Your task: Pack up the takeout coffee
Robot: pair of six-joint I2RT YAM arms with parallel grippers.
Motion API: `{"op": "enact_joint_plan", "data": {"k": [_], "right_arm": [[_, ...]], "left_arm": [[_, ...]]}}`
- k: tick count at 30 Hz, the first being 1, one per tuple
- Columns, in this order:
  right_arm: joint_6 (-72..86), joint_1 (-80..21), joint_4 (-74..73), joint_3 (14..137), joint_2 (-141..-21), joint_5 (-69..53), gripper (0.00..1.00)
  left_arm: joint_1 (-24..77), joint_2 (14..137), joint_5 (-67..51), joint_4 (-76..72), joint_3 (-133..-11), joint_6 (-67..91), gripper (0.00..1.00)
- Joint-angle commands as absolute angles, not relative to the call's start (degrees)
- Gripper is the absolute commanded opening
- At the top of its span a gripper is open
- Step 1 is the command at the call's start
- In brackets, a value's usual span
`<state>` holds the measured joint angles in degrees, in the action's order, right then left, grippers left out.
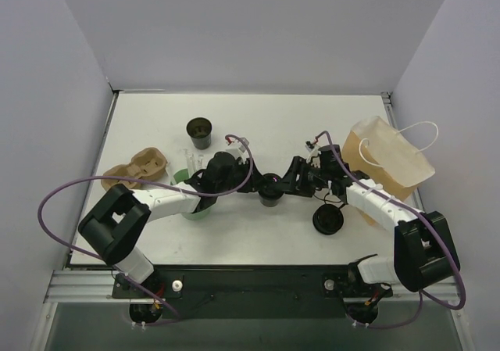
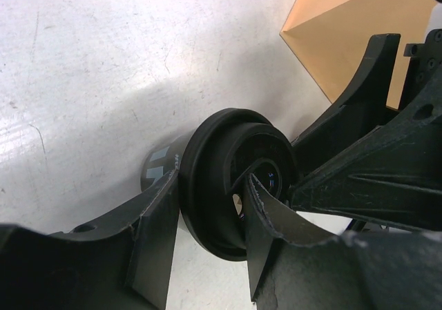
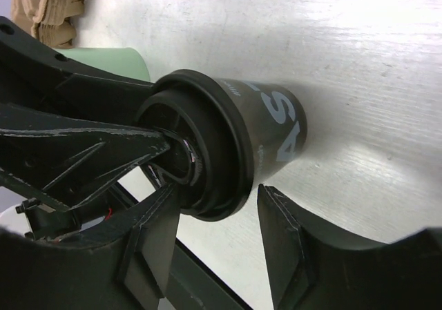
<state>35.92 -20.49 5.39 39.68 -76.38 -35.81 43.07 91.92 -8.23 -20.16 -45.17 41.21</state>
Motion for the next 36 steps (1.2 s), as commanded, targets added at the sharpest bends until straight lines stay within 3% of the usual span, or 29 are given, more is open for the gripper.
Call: {"op": "enact_joint_plan", "data": {"k": [1,9,22,36], "right_arm": [[34.19,-18.38,1.32,41.92,-73.84,-36.30,0.49],[32.17,-15.73,-3.78,46.84,-73.47,-35.69,0.47],[27.95,-14.24,-8.61,55.02,-82.87,-33.57,0.34],[24.79,-14.24,-5.72,52.04,-87.36,-39.11,0.31]], "left_arm": [[43.33,97.47,-4.57,-2.37,-43.15,33.49,0.37],[43.15,98.26,-7.02,-1.15,-44.38,29.54,0.37],[42.72,100.98,-8.96,-0.09,-46.32,25.23,0.37],[42.54,102.83,-9.67,-0.97,-45.70,25.84,0.37]]}}
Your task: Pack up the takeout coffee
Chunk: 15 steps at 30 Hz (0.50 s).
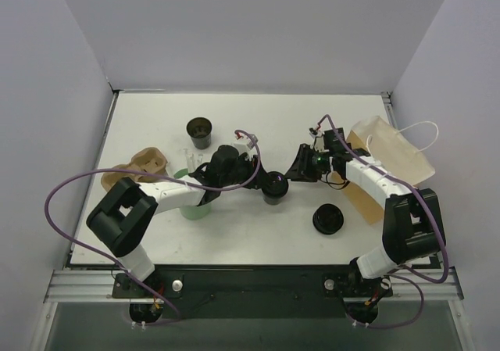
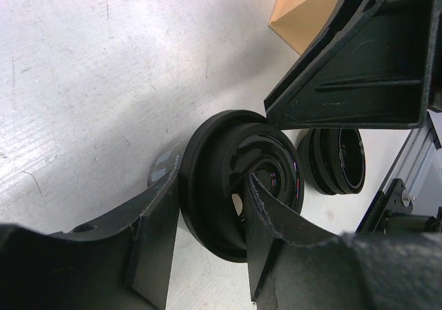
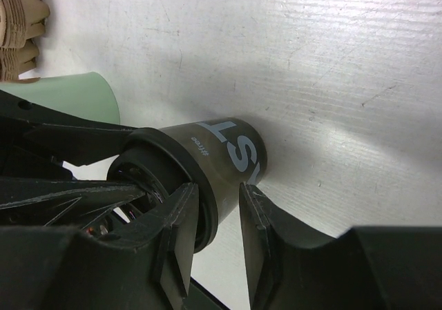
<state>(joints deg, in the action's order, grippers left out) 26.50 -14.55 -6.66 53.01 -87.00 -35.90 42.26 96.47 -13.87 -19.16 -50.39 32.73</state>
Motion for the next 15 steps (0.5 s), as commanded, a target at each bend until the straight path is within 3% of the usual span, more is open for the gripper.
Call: {"op": "enact_joint_plan", "data": {"k": [1,15], "right_arm": [[24.61,-14.33,-5.71,51.77,-87.54,-39.20,0.30],[23.91,-14.41,-4.75,42.28,-90.18,-29.53,0.18]], "left_arm": [[42.54,102.83,-9.67,-0.97,-45.79,25.93,0.37],[42.98,103.53,-5.89,-2.02,-42.37,30.14,0.37]]}}
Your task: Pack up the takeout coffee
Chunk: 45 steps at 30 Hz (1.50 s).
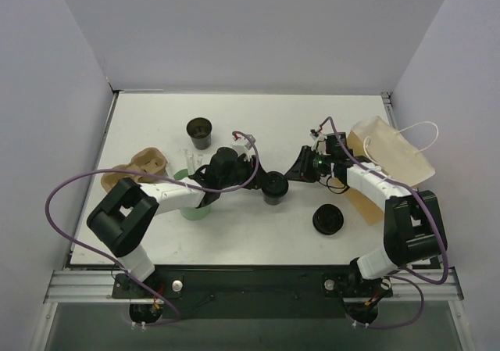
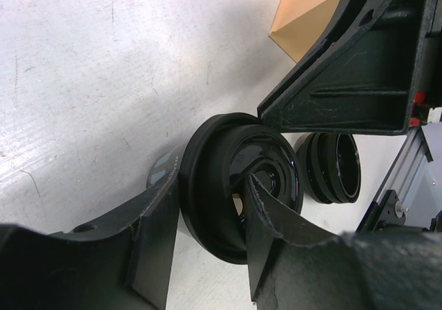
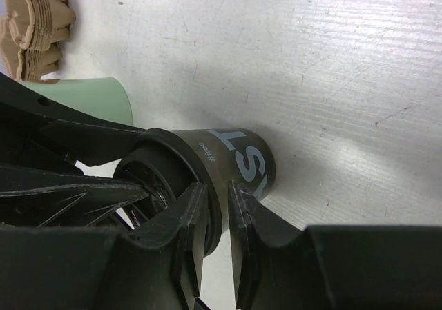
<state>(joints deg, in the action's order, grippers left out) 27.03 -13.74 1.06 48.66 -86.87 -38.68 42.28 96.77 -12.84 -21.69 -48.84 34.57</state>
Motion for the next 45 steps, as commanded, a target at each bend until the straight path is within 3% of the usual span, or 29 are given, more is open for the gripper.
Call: {"op": "enact_joint_plan", "data": {"k": [1,9,19,32,45], "right_arm": [[24.17,-14.41,-4.05,41.49,-89.91,-29.27,0.18],[26.19,-14.68,2.81,35.94,-86.75,-29.79,0.18],[26.10,-14.15,-9.66,49.47,-79.54,-32.87,0.24],[27.77,-13.89,-11.69,47.99,-73.22,-32.78,0.24],[29.88,-14.06,-8.18,44.30,-74.09,-33.66,0.24]], "left_arm": [[43.15,103.80,-5.71,-2.80,-41.93,30.58,0.37],[44.82,104.06,-3.08,-5.62,-38.68,34.45,0.37],[46.58,102.31,-0.44,-4.57,-37.00,38.67,0.37],[47.81,103.27,2.37,-3.52,-37.97,40.25,0.37],[47.99,104.06,2.11,-3.69,-38.14,40.43,0.37]]}}
